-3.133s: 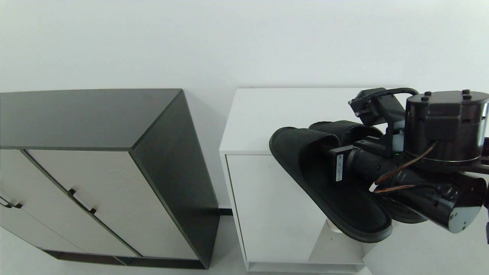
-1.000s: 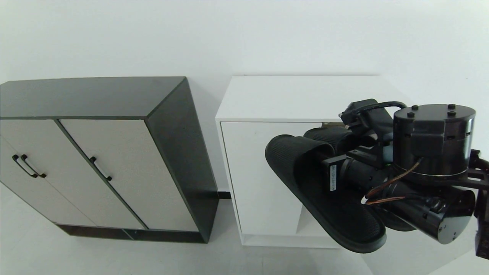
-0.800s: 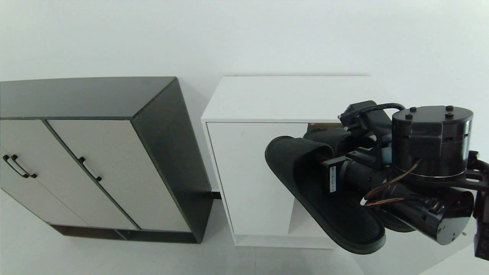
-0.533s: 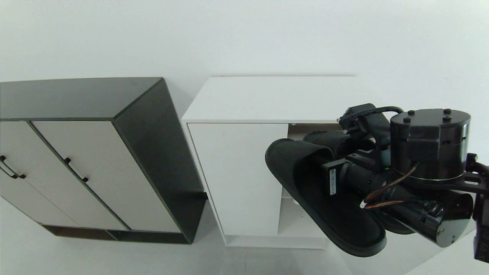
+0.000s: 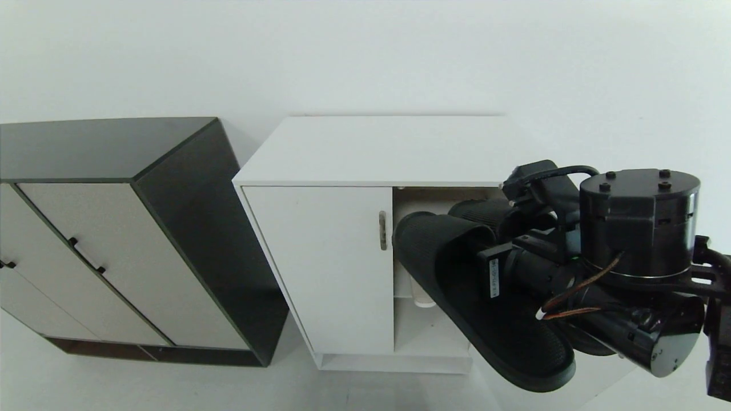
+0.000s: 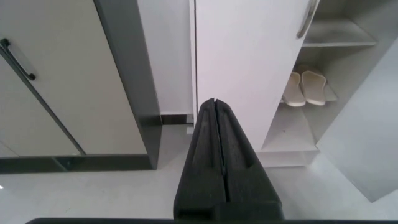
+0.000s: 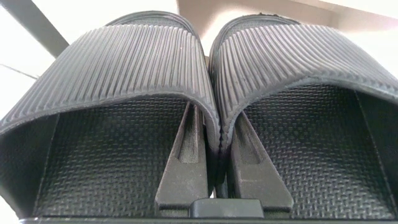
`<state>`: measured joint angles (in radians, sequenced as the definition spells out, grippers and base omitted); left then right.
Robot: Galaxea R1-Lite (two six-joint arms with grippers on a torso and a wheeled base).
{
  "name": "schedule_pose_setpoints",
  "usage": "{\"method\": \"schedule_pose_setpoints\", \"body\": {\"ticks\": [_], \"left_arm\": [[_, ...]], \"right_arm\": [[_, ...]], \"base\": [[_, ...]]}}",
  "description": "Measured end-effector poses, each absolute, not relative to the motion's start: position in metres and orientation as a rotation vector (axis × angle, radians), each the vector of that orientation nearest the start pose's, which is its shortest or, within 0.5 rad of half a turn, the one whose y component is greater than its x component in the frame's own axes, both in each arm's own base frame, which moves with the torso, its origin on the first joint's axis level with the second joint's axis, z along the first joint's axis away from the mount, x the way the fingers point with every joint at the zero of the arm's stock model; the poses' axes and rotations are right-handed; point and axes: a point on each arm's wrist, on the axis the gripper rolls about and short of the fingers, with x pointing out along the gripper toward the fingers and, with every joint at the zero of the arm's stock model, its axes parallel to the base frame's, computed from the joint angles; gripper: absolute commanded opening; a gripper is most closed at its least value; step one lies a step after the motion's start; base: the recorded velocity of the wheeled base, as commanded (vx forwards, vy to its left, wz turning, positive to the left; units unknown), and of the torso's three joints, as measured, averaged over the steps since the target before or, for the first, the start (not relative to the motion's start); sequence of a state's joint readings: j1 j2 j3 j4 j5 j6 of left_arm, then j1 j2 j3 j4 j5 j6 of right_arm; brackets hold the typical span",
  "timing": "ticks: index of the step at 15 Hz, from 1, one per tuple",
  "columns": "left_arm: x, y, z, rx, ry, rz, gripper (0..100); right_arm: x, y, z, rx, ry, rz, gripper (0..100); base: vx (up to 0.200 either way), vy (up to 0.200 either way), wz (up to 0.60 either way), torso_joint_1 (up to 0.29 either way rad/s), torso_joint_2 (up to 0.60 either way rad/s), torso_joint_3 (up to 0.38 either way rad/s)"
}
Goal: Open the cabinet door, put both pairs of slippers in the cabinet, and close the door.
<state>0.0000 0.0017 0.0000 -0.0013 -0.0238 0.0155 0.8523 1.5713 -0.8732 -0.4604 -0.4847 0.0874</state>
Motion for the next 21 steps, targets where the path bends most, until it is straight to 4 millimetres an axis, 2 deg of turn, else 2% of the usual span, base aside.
{"method": "schedule_pose_setpoints", "body": {"ticks": [13,21], "left_arm": [[-0.023,-0.001,0.076,0.012,-0.001,-0.022,0],[-0.023,-0.001,0.076,0.010,0.000,-0.023,0]], "right_arm": [[0.192,0.203,0.213,-0.093,0.223,0.354,0],[0.194,0.204,0.210,-0.099,0.231,0.354,0]], "base": [[0.000,0.000,0.00,-0.005,0.01,0.006],[0.000,0.000,0.00,-0.174,0.46,0.282]]}}
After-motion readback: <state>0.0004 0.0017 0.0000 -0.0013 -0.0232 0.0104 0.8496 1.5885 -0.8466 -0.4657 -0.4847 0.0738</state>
